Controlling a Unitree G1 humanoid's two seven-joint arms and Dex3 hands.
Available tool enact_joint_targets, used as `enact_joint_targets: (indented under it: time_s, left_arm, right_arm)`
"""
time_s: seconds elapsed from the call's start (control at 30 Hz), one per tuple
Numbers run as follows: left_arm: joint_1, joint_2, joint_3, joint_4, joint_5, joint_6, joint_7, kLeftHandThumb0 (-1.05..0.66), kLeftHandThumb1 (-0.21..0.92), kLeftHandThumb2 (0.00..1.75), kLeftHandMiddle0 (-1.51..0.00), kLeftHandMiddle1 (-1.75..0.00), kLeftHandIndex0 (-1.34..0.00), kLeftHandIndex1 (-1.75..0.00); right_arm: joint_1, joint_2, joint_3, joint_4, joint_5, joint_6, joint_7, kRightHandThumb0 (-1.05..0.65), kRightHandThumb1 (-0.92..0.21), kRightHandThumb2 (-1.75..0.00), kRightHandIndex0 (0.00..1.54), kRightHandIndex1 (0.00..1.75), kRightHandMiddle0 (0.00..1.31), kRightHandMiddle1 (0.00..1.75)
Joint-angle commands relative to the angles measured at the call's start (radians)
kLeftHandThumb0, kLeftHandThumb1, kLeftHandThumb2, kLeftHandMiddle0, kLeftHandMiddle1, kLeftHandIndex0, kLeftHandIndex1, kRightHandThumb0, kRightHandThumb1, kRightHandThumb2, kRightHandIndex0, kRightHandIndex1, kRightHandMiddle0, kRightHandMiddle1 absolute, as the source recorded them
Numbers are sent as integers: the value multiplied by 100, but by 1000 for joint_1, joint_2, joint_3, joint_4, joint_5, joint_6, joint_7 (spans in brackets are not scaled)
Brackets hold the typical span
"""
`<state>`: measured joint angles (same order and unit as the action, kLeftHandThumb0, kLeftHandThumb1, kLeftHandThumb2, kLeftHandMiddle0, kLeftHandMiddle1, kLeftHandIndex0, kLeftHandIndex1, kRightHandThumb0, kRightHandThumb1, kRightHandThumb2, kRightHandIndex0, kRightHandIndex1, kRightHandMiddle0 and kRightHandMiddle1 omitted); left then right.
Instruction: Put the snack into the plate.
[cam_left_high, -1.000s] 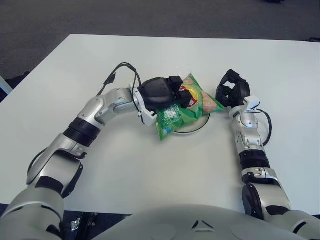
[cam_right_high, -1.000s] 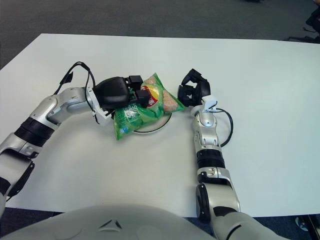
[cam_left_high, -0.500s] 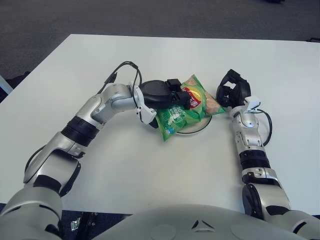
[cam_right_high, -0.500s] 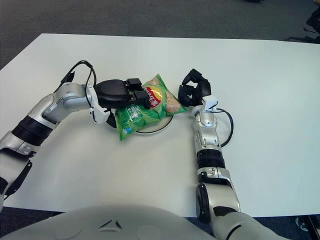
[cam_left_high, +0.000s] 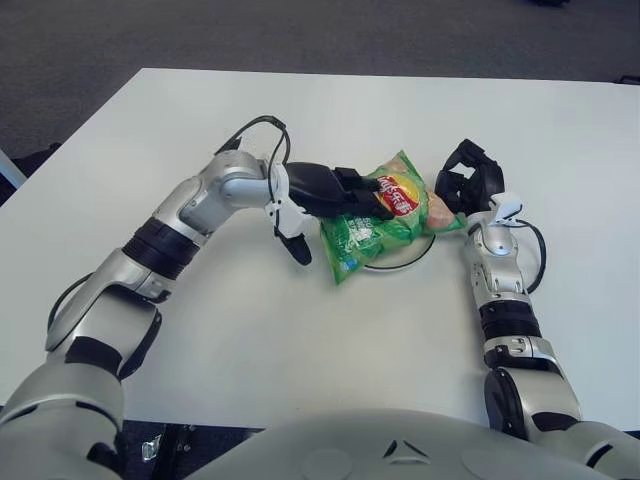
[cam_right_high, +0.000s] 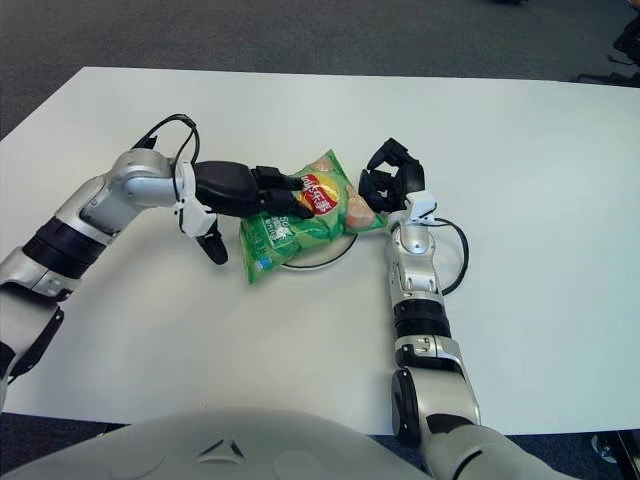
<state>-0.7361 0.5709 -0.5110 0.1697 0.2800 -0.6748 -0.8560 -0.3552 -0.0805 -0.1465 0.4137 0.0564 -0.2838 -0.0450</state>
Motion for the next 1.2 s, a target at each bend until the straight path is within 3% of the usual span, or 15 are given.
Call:
enact_joint_targets:
  time_s: [0.0, 0.23, 0.53, 0.83, 1.17]
  left_arm:
    - [4, 7, 8, 26, -11, -6, -19, -98, 72, 43, 0, 0, 0, -1]
    - [19, 12, 45, 33, -65, 8, -23, -102, 78, 29, 0, 0, 0, 0]
    - [4, 3, 97, 72, -253, 14, -109, -103, 78, 26, 0, 0, 0, 0]
    - [-2, 16, 169, 116, -329, -30, -142, -103, 77, 24, 0, 0, 0, 0]
    - [4, 113, 282, 70, -409, 6, -191, -105, 80, 24, 0, 0, 0, 0]
  right_arm:
    - [105, 27, 7, 37, -7, 11, -7, -53, -19, -148, 128, 175, 72, 175]
    - [99, 25, 5, 53, -7, 5, -15, -54, -18, -148, 128, 175, 73, 175]
    - [95, 32, 4, 37, -6, 50, -38, -54, -16, -150, 130, 175, 74, 175]
    - [89, 30, 8, 29, 1, 80, -34, -53, -18, -148, 128, 175, 73, 175]
    - [74, 22, 2, 69, 10, 46, -8, -53, -19, -147, 131, 175, 72, 175]
